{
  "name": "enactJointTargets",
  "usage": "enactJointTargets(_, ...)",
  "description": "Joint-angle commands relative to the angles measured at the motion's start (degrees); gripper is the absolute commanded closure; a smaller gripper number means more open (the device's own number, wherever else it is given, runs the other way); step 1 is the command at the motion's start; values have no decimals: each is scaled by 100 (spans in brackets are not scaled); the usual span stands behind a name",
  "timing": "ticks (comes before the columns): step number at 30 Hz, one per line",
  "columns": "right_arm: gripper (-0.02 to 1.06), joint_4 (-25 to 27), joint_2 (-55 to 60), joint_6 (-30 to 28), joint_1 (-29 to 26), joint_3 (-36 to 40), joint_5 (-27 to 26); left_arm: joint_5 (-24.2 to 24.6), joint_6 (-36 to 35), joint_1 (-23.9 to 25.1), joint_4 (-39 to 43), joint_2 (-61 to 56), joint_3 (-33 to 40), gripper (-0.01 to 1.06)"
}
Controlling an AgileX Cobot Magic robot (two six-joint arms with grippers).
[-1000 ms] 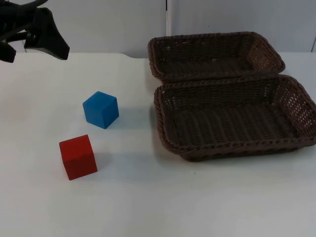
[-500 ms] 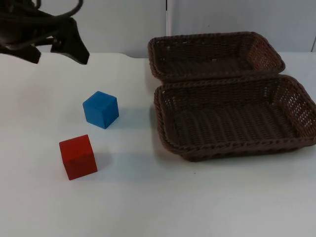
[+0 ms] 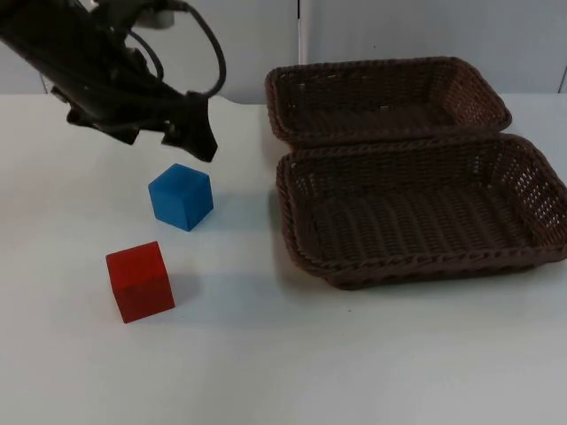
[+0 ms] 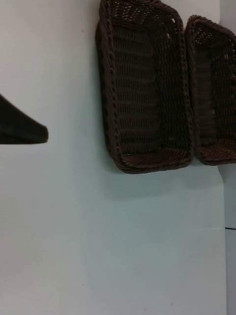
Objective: Pick up one cube with the left hand and place it into the upper basket. Pick up one cube with the right hand and place it into the lower basket.
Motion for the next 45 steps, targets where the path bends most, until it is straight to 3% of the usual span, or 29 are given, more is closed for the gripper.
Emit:
enactJointTargets(1, -1, -11, -25, -50, -31, 33, -24, -180, -6, -35, 86, 130, -41, 0)
enactJointTargets(11, -1, -11, -25, -50, -31, 33, -24, -596, 12, -72, -66, 725, -89, 0)
enactJointTargets(33, -1, -11, -25, -50, -31, 33, -24, -742, 12, -83, -278, 1132, -89, 2)
enactJointTargets(36, -1, -11, -25, -50, -31, 33, -24, -778, 12, -83, -278, 1132, -89, 9)
enactJointTargets(37, -1, -11, -25, -50, -31, 33, -24, -778, 12, -83, -278, 1132, -89, 17)
enactJointTargets(39, -1, -11, -25, -50, -31, 33, -24, -750, 12, -83, -278, 1132, -89, 40)
enactJointTargets(41, -1, -11, -25, -50, -31, 33, -24, -588, 12, -83, -278, 1077, -89, 69)
enactJointTargets(42, -1, -11, -25, -50, -31, 33, -24, -588, 12, -83, -278, 1077, -89, 69)
enactJointTargets(45, -1, -11, -25, -50, -31, 33, -24, -305, -2, -72, -278, 809, -89, 105)
